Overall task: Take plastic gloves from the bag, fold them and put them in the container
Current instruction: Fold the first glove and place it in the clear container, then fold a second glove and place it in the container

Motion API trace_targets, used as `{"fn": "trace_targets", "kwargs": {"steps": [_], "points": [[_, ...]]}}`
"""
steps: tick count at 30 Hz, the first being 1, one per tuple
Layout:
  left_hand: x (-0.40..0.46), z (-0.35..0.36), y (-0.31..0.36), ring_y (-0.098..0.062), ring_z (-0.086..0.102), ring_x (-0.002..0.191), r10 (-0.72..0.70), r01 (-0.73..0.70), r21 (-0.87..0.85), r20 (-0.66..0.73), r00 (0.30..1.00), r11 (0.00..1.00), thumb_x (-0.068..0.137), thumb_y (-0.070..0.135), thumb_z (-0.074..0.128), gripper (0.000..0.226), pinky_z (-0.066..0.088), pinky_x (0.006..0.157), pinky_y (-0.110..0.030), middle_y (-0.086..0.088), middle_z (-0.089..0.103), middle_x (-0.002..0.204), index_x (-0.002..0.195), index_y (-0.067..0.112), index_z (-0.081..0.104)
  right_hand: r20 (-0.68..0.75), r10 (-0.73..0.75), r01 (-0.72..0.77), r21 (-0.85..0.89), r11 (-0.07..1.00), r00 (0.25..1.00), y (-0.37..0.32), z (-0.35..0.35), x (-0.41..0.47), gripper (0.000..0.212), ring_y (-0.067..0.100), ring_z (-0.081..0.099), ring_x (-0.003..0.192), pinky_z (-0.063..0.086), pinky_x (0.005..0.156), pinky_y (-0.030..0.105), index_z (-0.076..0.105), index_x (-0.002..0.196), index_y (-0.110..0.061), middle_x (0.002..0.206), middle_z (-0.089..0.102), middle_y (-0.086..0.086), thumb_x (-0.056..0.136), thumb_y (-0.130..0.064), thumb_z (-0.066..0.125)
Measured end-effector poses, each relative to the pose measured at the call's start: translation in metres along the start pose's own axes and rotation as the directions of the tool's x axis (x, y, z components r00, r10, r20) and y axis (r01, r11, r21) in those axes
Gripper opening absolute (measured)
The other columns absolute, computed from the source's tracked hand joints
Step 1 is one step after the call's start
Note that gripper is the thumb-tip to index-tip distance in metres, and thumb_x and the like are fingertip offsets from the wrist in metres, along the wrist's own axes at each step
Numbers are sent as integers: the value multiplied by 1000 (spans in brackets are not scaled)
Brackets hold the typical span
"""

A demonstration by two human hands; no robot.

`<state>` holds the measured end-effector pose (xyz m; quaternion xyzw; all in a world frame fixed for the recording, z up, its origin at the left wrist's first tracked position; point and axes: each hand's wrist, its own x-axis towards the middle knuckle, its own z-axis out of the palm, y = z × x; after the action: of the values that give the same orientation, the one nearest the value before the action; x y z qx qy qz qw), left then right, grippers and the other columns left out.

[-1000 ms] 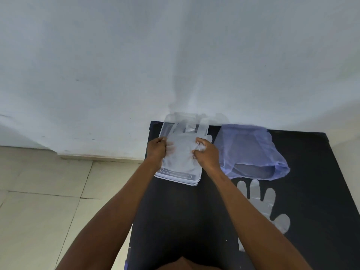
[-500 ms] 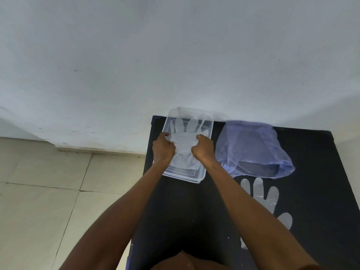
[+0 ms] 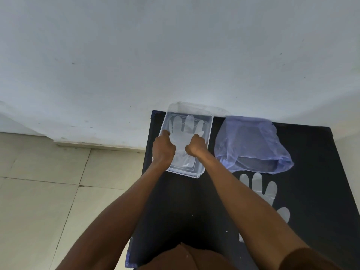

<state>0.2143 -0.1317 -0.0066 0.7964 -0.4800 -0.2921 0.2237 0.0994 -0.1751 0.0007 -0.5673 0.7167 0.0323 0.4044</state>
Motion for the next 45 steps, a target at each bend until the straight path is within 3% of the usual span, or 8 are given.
{"fn": "trace_targets", "kwargs": {"steps": [5, 10, 13, 18, 23, 29, 37, 45], "points": [[-5, -3, 1, -30, 73, 101, 83, -82, 141, -2, 997, 987, 95, 5, 60, 35, 58, 84, -34, -14, 71, 119, 130, 8, 56, -47, -51, 50, -18, 999, 998, 2, -6, -13, 72, 37, 49, 133, 49, 99, 35, 25, 154, -4, 151, 36, 22, 91, -1, 60], [-9, -3, 3, -30, 71, 106, 186, -182, 195, -5, 983, 964, 97, 7, 57, 29, 55, 89, -33, -12, 68, 126, 126, 9, 61, -293, -216, 203, -72, 976, 931, 7, -14, -34, 60, 34, 52, 130, 48, 99, 33, 41, 146, -5, 145, 45, 17, 89, 6, 60], [-5, 0, 0, -28, 69, 107, 148, -160, 120, 100, 984, 980, 94, 2, 56, 31, 54, 88, -33, -12, 69, 124, 124, 9, 63, -388, -270, 273, -51, 961, 881, 9, -11, -41, 55, 30, 51, 132, 46, 105, 32, 46, 143, -4, 146, 48, 14, 91, 8, 58], [1, 5, -6, -30, 59, 123, 109, -180, 156, 380, 919, 971, 91, -2, 59, 49, 50, 93, -32, -14, 57, 141, 138, 13, 54, -71, -130, 140, 162, 977, 989, 9, 1, -31, 66, 31, 52, 132, 50, 101, 33, 34, 151, -5, 147, 49, 15, 90, 3, 57], [9, 9, -14, -32, 54, 130, 78, -197, 214, 463, 883, 957, 91, -2, 60, 57, 47, 103, -36, -15, 50, 148, 144, 12, 48, 54, 32, -38, 110, 993, 998, 9, 16, -10, 60, 35, 51, 132, 49, 91, 33, 32, 149, -4, 152, 40, 19, 94, -11, 56], [11, 12, -18, -35, 57, 124, 59, -154, 199, 418, 907, 968, 90, -2, 59, 57, 52, 99, -39, -17, 51, 144, 144, 12, 48, 66, 82, -88, 102, 991, 994, 10, 18, -4, 63, 37, 49, 133, 50, 98, 38, 27, 150, -1, 153, 36, 21, 95, -13, 54], [14, 11, -17, -39, 54, 128, 11, -111, 220, 410, 912, 969, 92, 3, 57, 63, 48, 108, -45, -21, 45, 146, 151, 12, 37, 51, 52, -58, 126, 990, 997, 10, 12, -6, 57, 35, 52, 130, 49, 91, 34, 32, 148, 0, 149, 43, 20, 95, -11, 52], [-2, 4, 2, -30, 58, 126, 129, -136, 11, 260, 957, 991, 95, 13, 62, 49, 46, 107, -39, -13, 53, 146, 142, 17, 50, -193, -144, 205, 345, 916, 971, 18, -9, -36, 54, 21, 58, 127, 41, 88, 19, 47, 145, -13, 145, 55, 6, 94, -14, 65]]}}
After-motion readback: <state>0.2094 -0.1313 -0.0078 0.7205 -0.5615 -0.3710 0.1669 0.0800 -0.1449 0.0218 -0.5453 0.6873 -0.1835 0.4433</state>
